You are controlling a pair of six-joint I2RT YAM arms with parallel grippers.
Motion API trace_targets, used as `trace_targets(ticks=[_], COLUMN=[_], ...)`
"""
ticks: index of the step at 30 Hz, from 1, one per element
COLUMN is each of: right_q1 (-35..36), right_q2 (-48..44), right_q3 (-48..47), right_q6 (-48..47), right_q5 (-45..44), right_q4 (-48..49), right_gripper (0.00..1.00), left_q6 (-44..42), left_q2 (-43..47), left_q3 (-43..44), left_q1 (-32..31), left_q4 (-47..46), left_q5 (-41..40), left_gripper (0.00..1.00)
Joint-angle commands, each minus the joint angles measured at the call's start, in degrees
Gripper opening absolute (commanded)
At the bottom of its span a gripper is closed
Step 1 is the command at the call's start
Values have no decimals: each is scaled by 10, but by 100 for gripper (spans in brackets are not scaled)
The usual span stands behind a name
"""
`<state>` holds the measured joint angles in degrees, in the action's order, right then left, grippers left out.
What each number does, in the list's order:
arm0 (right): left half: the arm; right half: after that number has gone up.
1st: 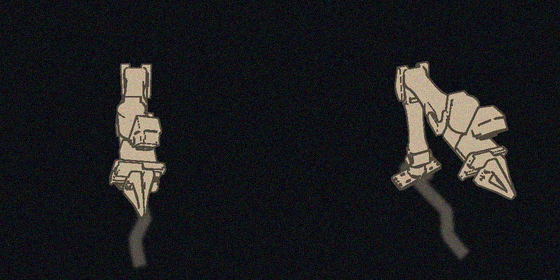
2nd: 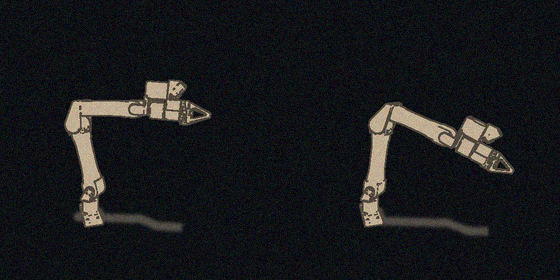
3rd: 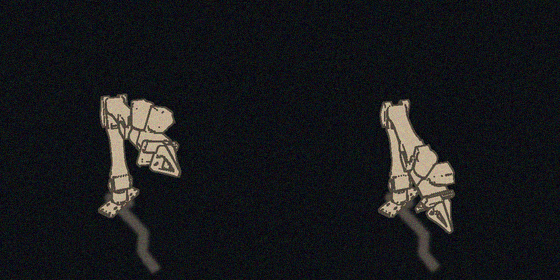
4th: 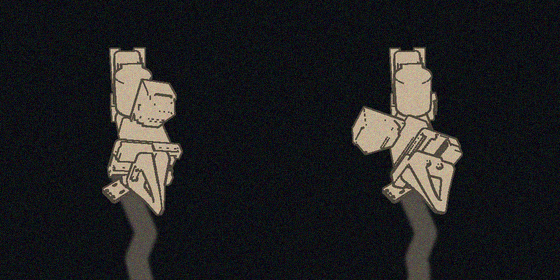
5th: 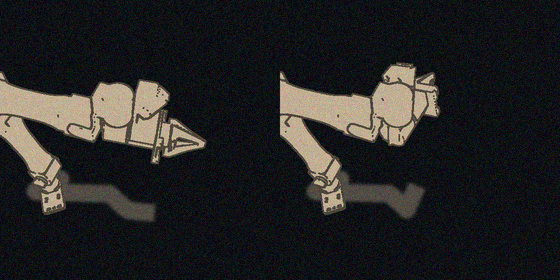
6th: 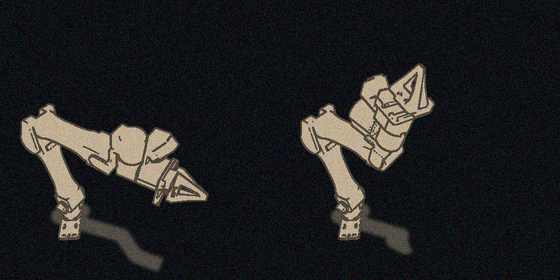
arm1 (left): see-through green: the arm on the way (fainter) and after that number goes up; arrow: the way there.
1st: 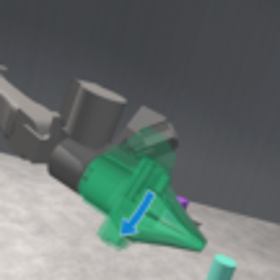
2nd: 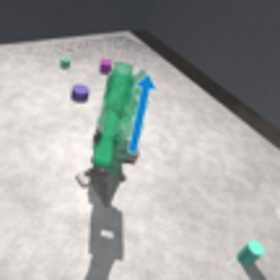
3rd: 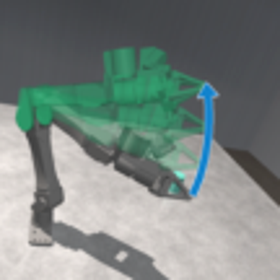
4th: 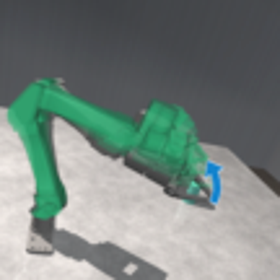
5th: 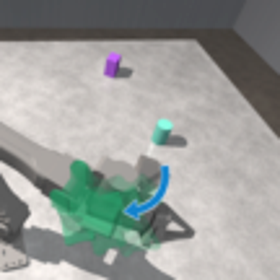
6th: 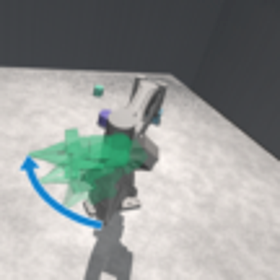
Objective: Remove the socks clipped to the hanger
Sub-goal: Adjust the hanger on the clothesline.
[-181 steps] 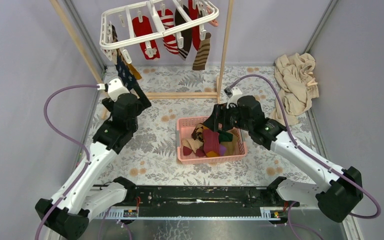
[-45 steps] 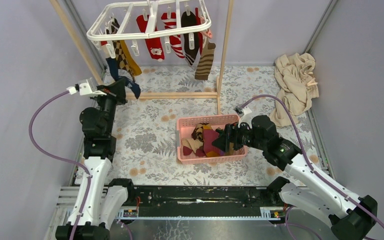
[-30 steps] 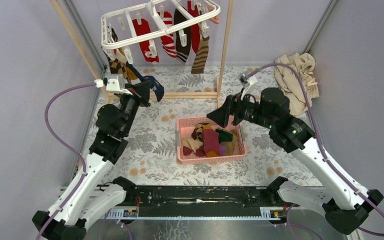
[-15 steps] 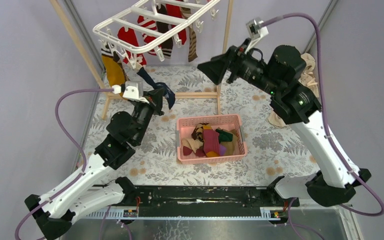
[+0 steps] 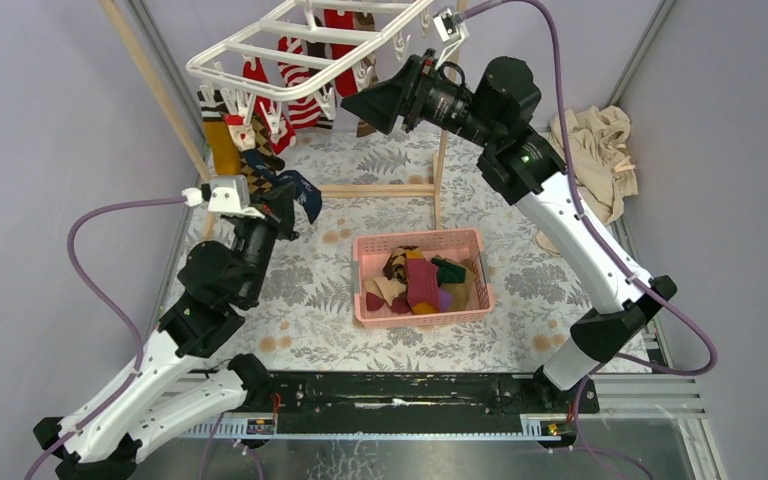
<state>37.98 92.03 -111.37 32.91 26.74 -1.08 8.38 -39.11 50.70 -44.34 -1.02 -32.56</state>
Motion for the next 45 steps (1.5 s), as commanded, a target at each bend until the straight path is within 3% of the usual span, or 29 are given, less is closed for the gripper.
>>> trace_targets(ticks=[1, 9, 17, 33, 42, 45], right_q1=[3, -1, -27, -109, -184, -223], right_q2=[10, 91, 150, 175, 281, 284], right_q3=[-32, -100, -133, -120, -289, -278], right_q6=[74, 123, 188, 222, 251, 296], right_q5=[32, -14, -42, -54, -34, -4], right_q4=[131, 141, 156, 181, 142, 193], right_gripper=[81, 79, 63, 63, 64, 66], left_q6=[-13, -13, -4, 23, 46, 48], left_q2=[23, 32, 49, 33, 0, -14], left_q3=[-1, 14, 32, 58, 66, 63], left_q1=[-4, -3, -3, -3, -4, -4], left_q4=[33, 63, 88, 94, 79, 70], left_q5=[-34, -37, -31, 23, 64, 68], left_gripper=[0, 0, 0, 0, 0, 0])
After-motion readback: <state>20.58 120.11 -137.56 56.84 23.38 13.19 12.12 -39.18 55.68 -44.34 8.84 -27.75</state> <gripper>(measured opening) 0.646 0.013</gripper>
